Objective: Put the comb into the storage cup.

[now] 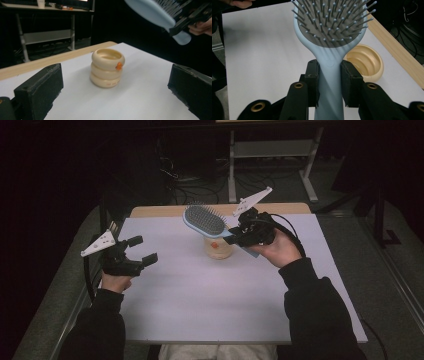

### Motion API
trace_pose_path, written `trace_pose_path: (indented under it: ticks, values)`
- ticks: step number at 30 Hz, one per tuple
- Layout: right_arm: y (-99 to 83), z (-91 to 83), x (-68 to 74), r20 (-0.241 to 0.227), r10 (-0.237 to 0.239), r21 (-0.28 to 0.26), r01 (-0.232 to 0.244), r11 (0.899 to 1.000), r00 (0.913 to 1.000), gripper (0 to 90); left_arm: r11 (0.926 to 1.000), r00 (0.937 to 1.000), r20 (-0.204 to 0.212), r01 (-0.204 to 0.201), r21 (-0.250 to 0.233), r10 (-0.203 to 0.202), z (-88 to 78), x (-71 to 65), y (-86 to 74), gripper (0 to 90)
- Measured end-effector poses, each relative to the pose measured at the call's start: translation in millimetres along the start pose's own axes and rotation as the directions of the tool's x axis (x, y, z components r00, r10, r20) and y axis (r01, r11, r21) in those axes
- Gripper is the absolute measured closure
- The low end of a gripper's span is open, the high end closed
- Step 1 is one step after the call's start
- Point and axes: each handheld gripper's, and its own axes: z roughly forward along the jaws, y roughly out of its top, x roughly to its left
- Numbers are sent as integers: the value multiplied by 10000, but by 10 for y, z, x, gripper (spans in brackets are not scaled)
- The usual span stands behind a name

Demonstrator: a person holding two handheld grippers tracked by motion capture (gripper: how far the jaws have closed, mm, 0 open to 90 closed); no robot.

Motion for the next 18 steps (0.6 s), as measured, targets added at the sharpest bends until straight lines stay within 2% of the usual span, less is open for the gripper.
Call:
trace_pose_path:
  ticks: [12,18]
  values:
    - [31,29,-11,47,-41,-50,41,10000,10000,683,9986,9986,281,-454,264,447,216,-105,234,0]
    - [74,25,-26,33,-8,-156,9,9999,10000,683,9992,9986,401,-341,208,332,287,-108,323,0]
